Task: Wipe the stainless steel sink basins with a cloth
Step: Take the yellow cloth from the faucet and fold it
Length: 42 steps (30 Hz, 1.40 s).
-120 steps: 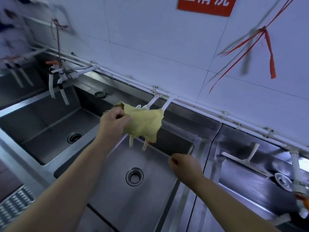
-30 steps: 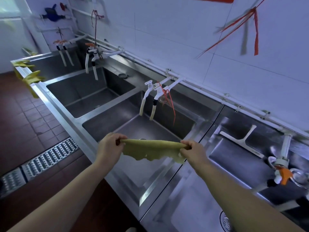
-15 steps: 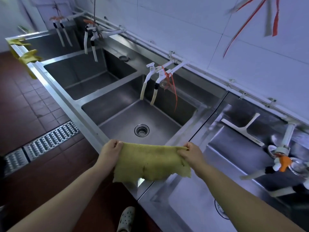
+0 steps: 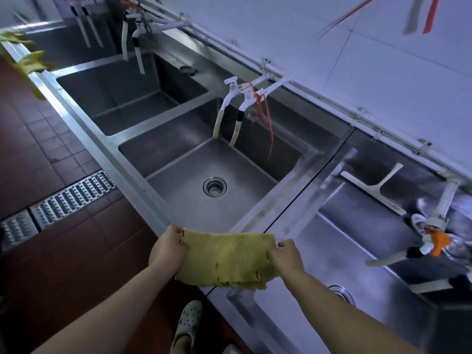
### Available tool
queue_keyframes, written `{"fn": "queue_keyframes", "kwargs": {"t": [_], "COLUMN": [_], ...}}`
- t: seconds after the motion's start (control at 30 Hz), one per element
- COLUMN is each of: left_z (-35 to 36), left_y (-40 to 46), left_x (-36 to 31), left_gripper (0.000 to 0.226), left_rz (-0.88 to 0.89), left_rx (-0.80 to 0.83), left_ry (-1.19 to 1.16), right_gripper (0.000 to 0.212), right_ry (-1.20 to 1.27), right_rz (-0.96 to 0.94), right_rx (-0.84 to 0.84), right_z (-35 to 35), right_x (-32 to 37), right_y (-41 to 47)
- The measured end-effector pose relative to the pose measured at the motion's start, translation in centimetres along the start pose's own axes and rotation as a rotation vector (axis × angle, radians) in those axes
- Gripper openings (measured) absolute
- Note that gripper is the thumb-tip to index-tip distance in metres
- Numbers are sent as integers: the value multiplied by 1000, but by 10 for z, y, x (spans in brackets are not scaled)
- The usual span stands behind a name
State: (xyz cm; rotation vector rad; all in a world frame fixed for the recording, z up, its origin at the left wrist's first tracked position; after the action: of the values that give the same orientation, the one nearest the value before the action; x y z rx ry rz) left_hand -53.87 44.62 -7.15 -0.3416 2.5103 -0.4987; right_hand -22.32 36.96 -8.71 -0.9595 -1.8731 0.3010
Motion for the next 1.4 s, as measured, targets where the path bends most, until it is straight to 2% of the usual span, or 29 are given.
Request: {"fn": "queue_keyframes", "kwargs": {"t": [0.03, 0.1, 0.2, 0.3, 0.4, 0.5, 0.63, 0.77, 0.87, 1.03, 1.1, 1.2, 1.3, 1.4], "left_z": [0, 2, 13, 15, 10, 9, 10, 11, 13, 17, 19, 23, 23, 20], "left_y": [-1, -5, -12, -16, -20, -22, -25, -29, -33, -33, -32, -29, -27, -28], "left_x": [1, 5, 10, 13, 16, 14, 10, 12, 16, 25, 29, 32, 28, 17], "left_gripper": [30, 28, 39, 42, 40, 32, 34, 28, 19, 17, 16, 9, 37, 56], "left_rz": [-8, -31, -69, -67, -79, -71, -55, -68, -110, -164, -160, -120, -43, 48], "left_rx": [-10, -4, 70, 42, -15, -32, -29, -45, -33, 17, 31, 78, 104, 125], "left_ry": [-15, -54, -81, -93, -104, -153, -220, -383, -549, -675, -662, -602, -409, -272], "right_gripper": [10, 23, 13, 12, 10, 11, 11, 8, 18, 22, 18, 12, 18, 20], "right_ry": [45, 143, 182, 117, -134, -302, -219, -63, 12, -115, -166, -196, -172, -98], "right_rz": [34, 87, 101, -19, -188, -277, -323, -368, -400, -454, -449, -451, -404, -329], "right_rx": [19, 51, 57, 60, 31, -16, -32, 54, 141, 281, 344, 322, 196, 67], "right_z": [2, 5, 4, 1, -4, -9, -4, 27, 62, 128, 145, 146, 122, 90], "right_x": [-4, -12, -12, 0, 19, 31, 44, 65, 79, 85, 81, 78, 71, 60], "right_y": [-1, 0, -3, -6, -13, -21, -34, -52, -65, -79, -82, -81, -72, -63]}}
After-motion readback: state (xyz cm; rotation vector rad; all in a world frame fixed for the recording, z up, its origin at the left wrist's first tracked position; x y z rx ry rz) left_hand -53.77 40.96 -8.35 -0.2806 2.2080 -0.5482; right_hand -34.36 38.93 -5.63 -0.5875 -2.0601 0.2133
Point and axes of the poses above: each hand's wrist, its own y-axis towards the middle knuckle, its own z-axis out of the palm, x = y × z, the point moved 9 cm from there along y, towards the middle knuckle, and after that the axes turned 9 degrees about y, right-handed, at the moved point
